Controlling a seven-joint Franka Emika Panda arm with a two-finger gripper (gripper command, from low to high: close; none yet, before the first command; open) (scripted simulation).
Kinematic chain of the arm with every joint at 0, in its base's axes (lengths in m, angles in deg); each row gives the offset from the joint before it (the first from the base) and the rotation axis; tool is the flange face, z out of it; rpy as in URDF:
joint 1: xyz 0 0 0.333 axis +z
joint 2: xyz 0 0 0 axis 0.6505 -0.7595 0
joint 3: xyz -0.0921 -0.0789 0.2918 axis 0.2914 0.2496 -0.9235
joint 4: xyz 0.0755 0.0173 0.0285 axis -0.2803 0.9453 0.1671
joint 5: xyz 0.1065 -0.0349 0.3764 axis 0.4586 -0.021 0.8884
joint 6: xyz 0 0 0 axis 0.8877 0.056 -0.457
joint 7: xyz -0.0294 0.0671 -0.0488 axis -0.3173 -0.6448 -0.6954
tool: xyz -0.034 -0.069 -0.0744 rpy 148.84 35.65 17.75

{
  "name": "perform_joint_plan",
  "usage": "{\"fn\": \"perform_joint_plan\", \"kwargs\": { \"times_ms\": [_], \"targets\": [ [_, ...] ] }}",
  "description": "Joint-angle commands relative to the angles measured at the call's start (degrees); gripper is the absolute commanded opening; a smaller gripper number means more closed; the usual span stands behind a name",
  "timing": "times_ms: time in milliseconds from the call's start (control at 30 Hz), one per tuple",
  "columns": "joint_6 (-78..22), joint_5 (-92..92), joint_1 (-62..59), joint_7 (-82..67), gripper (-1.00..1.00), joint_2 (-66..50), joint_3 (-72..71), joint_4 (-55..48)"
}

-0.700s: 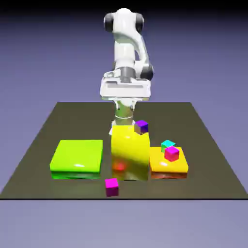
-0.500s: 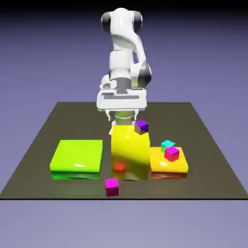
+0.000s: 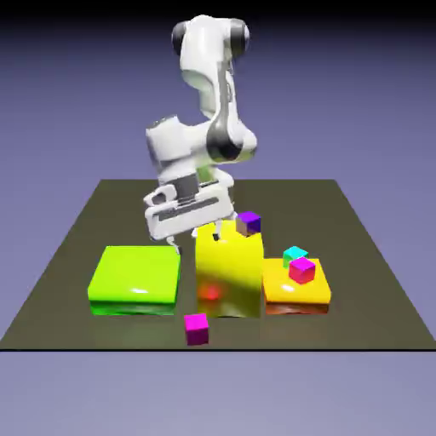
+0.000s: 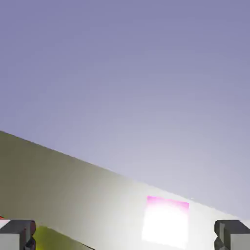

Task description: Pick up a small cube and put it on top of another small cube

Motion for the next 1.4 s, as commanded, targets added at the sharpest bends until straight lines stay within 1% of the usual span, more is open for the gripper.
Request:
{"fn": "perform_joint_plan", "kwargs": {
  "times_ms": [0, 333, 833, 1267, 1367],
  "targets": [
    [-1.56, 1.64, 0.33, -2.50, 0.00, -1.00, 0.87, -1.04],
    [-17.10, 17.97, 3.57, -27.41, 0.00, -11.07, 9.56, -11.43],
    [-36.67, 36.42, 15.57, -64.78, 0.00, -34.67, 26.93, -21.65],
    [-50.35, 47.29, 31.58, -96.67, 0.00, -61.67, 45.25, -26.04],
    [-51.20, 48.09, 36.84, -100.39, 0.00, -67.90, 50.11, -23.81]
  ]
}}
